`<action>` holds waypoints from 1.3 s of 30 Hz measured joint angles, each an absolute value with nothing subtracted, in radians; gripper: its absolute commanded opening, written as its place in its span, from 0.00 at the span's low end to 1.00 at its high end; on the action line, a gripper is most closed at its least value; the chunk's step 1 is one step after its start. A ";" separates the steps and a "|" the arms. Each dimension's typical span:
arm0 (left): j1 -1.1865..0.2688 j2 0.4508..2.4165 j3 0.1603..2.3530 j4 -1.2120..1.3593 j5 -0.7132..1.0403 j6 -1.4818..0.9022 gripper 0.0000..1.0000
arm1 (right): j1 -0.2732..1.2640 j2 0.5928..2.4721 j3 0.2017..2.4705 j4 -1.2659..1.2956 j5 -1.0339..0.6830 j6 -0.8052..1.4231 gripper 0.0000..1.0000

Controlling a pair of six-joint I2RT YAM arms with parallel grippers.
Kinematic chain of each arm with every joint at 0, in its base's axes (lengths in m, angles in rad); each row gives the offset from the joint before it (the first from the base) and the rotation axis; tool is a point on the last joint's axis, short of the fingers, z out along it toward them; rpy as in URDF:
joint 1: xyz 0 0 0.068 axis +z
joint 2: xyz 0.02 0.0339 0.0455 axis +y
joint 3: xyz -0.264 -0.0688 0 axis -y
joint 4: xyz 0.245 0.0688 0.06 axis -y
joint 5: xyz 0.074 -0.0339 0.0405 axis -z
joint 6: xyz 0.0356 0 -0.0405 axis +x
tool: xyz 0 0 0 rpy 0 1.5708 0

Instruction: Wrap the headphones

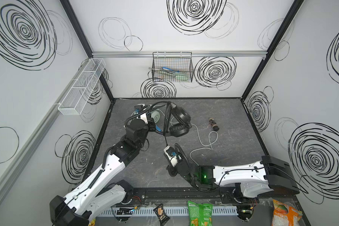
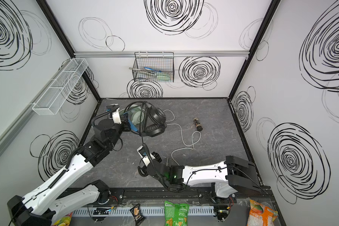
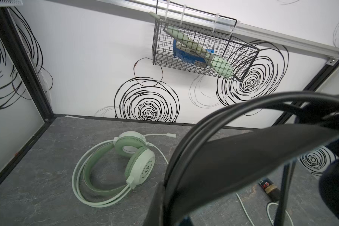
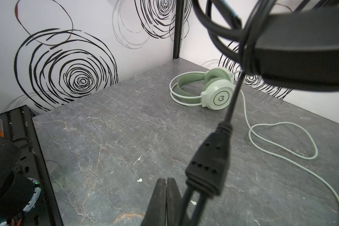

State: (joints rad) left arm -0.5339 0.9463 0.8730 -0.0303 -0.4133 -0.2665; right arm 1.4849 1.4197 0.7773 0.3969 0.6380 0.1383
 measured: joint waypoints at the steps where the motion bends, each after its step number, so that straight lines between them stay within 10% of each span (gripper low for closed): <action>1: -0.538 0.941 0.873 -0.031 -0.414 -0.253 0.00 | 1.489 1.413 0.786 0.381 0.645 0.137 0.00; 39: -0.637 1.016 0.876 -0.139 -0.346 -0.039 0.00 | 1.390 1.222 0.866 -0.025 0.617 0.107 0.01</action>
